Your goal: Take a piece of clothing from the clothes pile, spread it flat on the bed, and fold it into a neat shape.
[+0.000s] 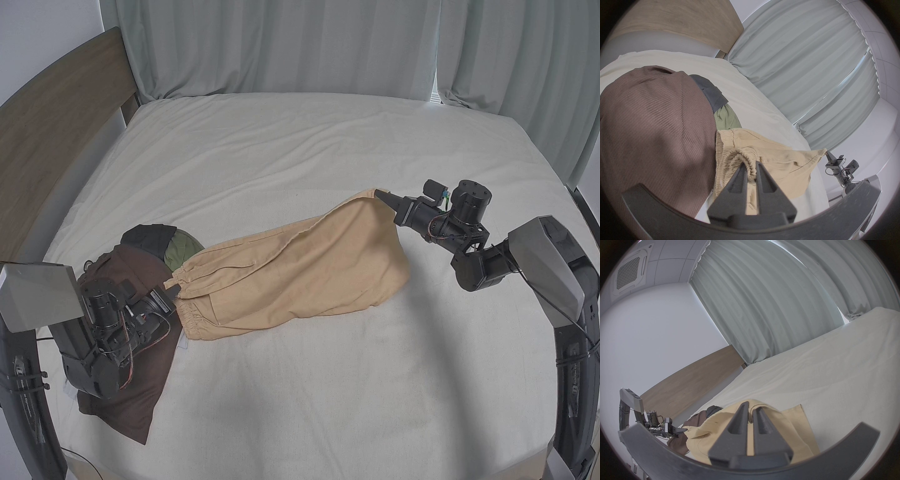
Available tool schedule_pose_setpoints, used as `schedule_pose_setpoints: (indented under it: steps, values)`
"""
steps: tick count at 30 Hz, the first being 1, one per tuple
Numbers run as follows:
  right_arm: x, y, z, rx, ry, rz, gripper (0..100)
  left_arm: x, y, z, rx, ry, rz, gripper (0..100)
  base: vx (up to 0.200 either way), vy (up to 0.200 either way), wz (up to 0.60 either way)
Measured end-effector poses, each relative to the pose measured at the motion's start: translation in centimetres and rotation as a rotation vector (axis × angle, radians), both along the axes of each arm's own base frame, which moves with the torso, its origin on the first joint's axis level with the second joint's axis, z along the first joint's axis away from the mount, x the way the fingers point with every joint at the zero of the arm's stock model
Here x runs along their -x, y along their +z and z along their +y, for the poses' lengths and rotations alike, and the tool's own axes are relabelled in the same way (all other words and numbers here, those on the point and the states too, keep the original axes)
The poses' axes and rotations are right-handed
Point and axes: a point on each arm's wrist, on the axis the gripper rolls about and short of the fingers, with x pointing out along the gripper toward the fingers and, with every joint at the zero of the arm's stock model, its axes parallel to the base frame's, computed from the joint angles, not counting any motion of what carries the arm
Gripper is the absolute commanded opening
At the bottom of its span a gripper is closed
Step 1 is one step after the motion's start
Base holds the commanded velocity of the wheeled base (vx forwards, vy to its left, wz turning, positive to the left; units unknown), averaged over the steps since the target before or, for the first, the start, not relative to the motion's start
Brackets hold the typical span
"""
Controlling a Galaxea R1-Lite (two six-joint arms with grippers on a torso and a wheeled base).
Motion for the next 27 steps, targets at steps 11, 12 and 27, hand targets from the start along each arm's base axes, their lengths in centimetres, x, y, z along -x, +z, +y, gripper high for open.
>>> schedule_pose_setpoints:
  steps: [11, 12, 27]
  values:
    - [-1.4, -1.2, 0.3, 0.007, -0.002, 0.015, 0, -0.9, -0.7, -0.1, 0.001, 0.007, 0.0, 0, 0.0, 0.0, 0.0]
    - [-1.5, -1.2, 0.3, 0.007, -0.003, 0.014, 100, -0.9, -0.8, -0.1, 0.0, 0.008, 0.001, 0, 0.0, 0.0, 0.0]
    - [-2.2, -1.4, 0.7, 0.01, -0.027, -0.004, 100, -2.5, 0.1, 1.6, 0.016, 0.128, -0.063, 100, 0.0, 0.0, 0.0]
